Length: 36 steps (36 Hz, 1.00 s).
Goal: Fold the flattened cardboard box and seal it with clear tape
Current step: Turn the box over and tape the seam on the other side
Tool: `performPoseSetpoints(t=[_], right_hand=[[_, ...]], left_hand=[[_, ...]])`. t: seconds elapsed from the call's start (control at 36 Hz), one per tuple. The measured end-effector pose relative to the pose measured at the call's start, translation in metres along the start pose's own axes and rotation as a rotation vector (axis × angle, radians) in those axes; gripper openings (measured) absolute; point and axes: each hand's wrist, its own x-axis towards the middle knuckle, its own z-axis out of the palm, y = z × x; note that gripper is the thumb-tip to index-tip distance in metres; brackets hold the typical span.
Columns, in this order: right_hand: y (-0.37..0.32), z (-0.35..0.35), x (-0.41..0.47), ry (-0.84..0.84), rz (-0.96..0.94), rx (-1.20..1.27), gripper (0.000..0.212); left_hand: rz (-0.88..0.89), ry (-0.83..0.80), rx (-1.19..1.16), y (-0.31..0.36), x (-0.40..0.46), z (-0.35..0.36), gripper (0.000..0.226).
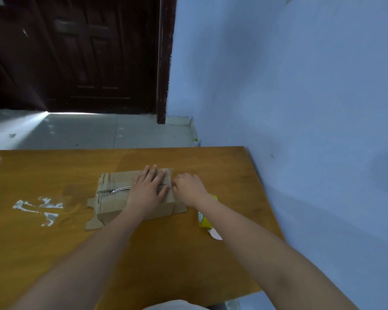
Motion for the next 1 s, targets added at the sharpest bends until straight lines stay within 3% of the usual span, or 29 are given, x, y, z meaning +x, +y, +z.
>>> performPoseSetpoints(t=[0.44, 1.0], right_hand=[[-0.003, -0.002, 0.018, -0.081, 0.043, -0.027, 0.034], [0.001, 0.000, -0.021, -0.056, -0.091, -0.157, 0.032]], left_hand=[[-0.007, -0.004, 0.017, -0.001, 0.001, 0.003, 0.057], [0.002, -0.017, 0.003, -0.003, -0.001, 0.000, 0.056]])
